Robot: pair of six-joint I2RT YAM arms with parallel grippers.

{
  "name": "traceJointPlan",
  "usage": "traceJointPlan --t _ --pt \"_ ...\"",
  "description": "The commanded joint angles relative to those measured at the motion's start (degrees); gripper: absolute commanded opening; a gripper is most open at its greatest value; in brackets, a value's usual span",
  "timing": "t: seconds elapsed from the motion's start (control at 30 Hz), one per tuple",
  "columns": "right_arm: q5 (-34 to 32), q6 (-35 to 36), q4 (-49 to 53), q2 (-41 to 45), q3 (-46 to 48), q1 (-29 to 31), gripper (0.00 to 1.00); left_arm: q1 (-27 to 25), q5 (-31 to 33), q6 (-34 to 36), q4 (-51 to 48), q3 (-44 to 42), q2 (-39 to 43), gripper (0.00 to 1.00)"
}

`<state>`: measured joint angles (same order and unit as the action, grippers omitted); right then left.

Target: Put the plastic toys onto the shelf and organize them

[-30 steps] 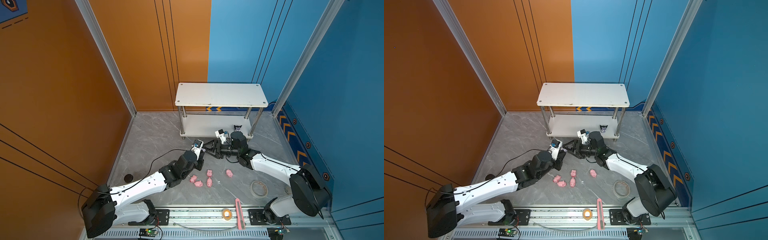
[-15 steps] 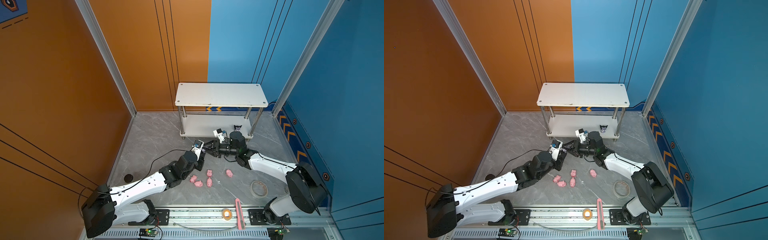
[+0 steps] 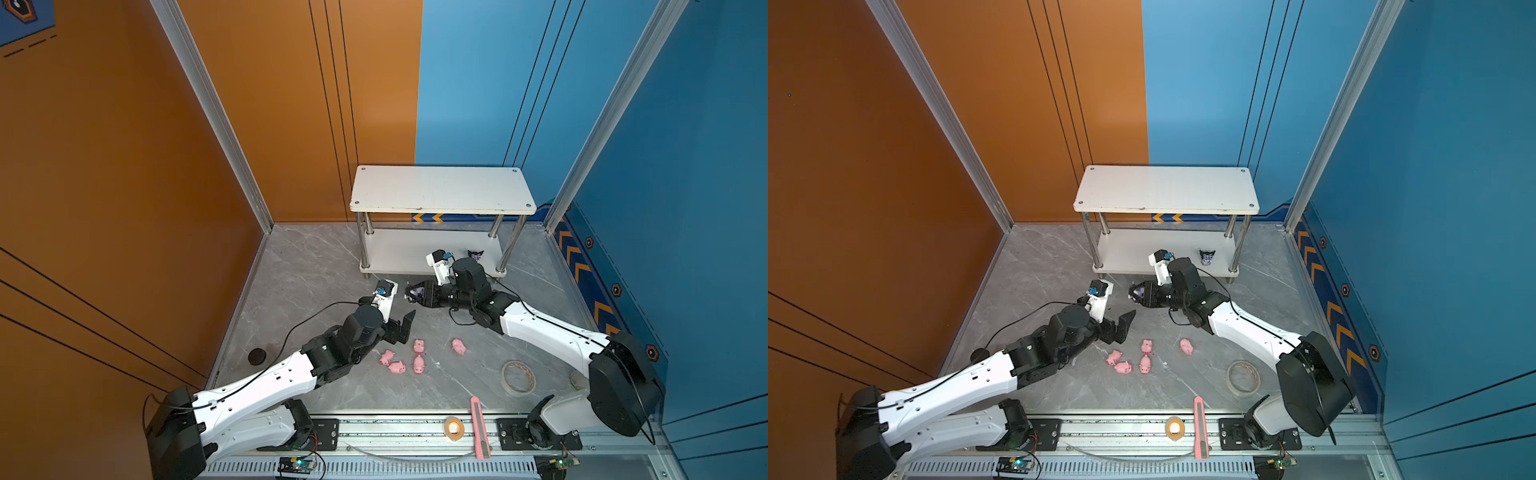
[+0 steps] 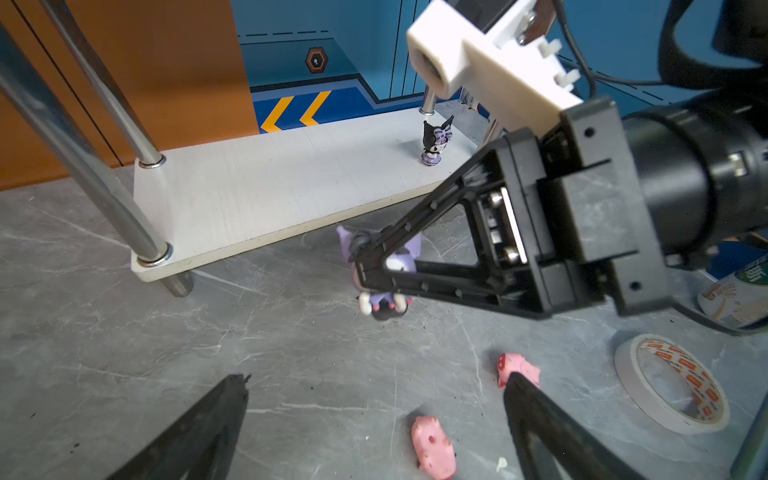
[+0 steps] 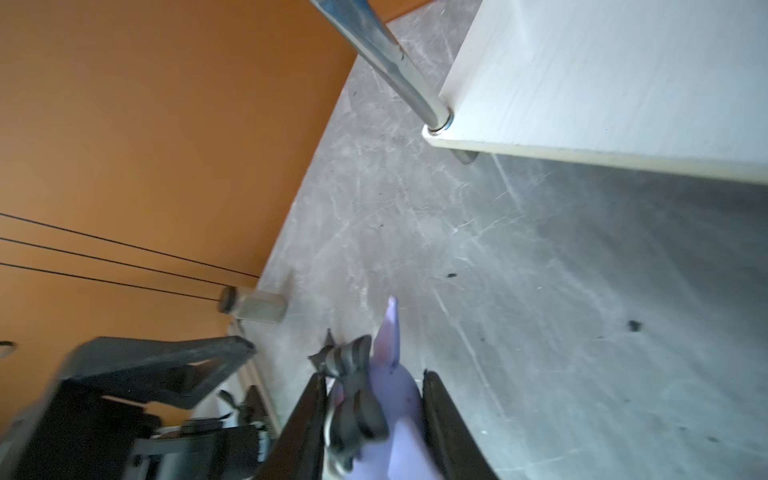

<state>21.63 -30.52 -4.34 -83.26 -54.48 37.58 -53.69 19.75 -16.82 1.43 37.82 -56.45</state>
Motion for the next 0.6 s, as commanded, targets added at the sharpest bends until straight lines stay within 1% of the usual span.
traceJointPlan --t 0.0,0.1,0.17,0.23,0.37,0.47,0.57 --pt "-13.0 19.2 5.3 0.2 0.7 2.1 0.1 0.0 3.1 -2.8 -5.9 -3.1 6.3 0.98" --pt "-15.7 25.1 0.4 -1.5 3.4 6.1 0.1 0.7 8.0 -4.2 -9.8 -5.4 12.5 0.98" --pt "-18.9 29.7 -3.2 -3.1 4.9 9.5 0.11 1.9 9.7 -5.1 -11.7 -6.6 16.1 0.98" --pt "-19.9 33.1 -7.6 -5.2 5.8 12.8 0.11 3.6 10.6 -6.4 -14.5 -7.6 19.4 0.98" --pt "-20.2 37.0 -16.1 -10.3 6.6 17.0 0.09 7.0 9.2 -8.0 -15.4 -9.2 23.4 0.98" --pt "-18.7 36.3 -18.4 -14.5 5.2 18.2 0.09 9.2 6.9 -9.2 -15.2 -9.7 23.5 0.98" --pt "-17.4 35.3 -21.0 -18.3 4.4 18.8 0.09 11.0 3.9 -10.2 -14.5 -10.0 21.4 0.98"
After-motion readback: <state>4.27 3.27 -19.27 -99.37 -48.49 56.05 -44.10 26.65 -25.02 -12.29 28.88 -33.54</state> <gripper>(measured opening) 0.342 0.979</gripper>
